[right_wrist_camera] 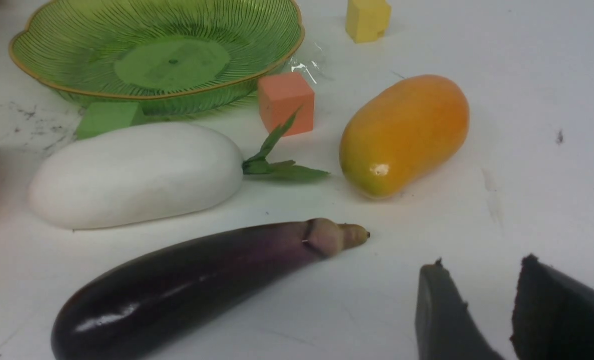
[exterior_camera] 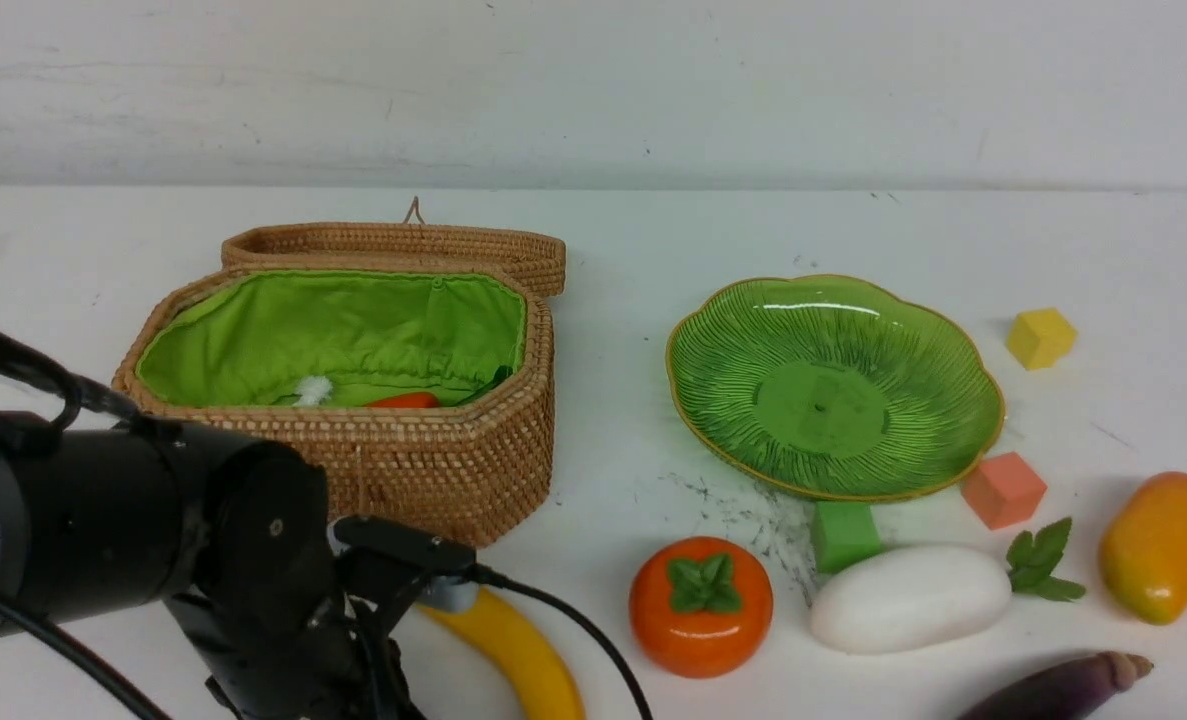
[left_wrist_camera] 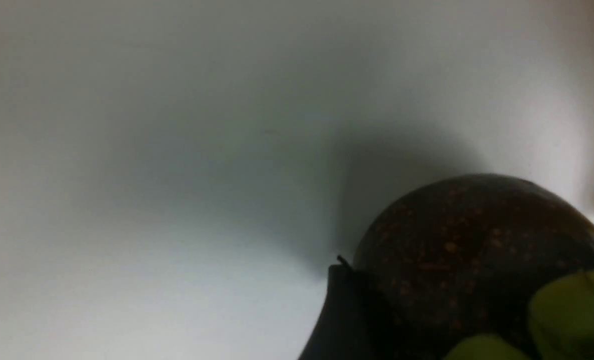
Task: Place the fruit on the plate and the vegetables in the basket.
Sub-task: Use the left arm to grab a peach and put it into the right plate
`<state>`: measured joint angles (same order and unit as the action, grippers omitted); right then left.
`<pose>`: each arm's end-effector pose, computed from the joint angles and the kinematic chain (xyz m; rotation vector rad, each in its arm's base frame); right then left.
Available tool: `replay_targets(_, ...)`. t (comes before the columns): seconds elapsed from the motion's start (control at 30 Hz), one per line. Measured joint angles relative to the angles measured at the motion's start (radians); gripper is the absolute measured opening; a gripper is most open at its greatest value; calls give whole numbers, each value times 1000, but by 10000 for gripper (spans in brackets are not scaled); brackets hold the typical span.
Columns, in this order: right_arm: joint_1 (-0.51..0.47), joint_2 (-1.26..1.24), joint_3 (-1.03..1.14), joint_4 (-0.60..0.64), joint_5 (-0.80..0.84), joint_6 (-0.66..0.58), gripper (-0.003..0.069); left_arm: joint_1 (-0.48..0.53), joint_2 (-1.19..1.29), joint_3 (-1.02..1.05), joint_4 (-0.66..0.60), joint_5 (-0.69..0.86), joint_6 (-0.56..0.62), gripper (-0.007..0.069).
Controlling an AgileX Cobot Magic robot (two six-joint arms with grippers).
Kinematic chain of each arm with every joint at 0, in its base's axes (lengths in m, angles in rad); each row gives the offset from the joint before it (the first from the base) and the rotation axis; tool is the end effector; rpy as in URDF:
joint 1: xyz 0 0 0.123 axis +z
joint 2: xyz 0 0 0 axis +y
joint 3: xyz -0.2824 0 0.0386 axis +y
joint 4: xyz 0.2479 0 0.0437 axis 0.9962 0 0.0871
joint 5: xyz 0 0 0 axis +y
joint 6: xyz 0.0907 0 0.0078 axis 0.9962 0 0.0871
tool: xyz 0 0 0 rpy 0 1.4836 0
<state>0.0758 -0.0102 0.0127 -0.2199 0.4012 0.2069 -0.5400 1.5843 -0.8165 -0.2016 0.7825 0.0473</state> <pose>0.0521 -0.0038 0.1742 -0.0089 1.8775 -0.0253 0.2177 -0.1455 0.1746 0.6860 2.9851 -0.2630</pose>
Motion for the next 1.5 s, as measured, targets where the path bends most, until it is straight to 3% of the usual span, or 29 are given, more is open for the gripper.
replay_targets(0.47, 0, 0, 0, 0, 0, 0, 242, 0, 0, -175, -9, 204, 4, 563)
replay_targets(0.63, 0, 0, 0, 0, 0, 0, 242, 0, 1, -311, -110, 275, 43, 563)
replay_targets(0.8, 0, 0, 0, 0, 0, 0, 242, -1, 18, -482, -244, 235, 81, 563)
replay_targets(1.23, 0, 0, 0, 0, 0, 0, 242, -20, 581, -1262, -261, 208, 31, 563)
replay_targets(1.5, 0, 0, 0, 0, 0, 0, 242, -62, 842, -1541, -158, 207, -56, 563)
